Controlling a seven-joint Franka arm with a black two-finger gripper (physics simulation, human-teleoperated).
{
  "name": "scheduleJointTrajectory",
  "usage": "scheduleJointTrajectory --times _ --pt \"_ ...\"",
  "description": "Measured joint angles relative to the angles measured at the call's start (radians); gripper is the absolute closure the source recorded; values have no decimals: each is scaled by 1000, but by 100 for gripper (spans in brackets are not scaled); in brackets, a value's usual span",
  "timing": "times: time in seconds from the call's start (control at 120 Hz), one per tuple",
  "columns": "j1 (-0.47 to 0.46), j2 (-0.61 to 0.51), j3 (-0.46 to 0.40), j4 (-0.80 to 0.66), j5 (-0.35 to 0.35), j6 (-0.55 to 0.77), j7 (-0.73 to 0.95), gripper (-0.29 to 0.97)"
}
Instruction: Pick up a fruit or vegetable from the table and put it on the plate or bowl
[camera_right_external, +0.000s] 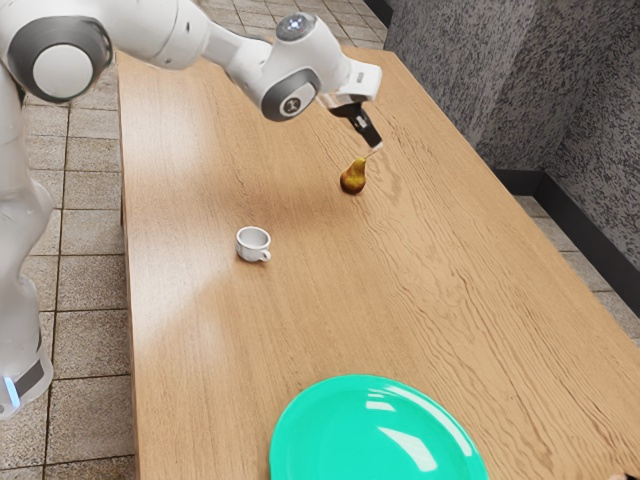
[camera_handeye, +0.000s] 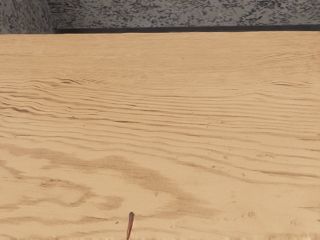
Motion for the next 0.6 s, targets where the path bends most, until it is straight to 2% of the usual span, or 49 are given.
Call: scheduleJointTrajectory --times 0.092,0.217,0.6 --pt "-31 -86 -1 -90 14 -1 -1 0" --pt "38 -138 -6 -159 23 -2 -1 0" --pt "63 -135 -12 -227 26 23 -2 0"
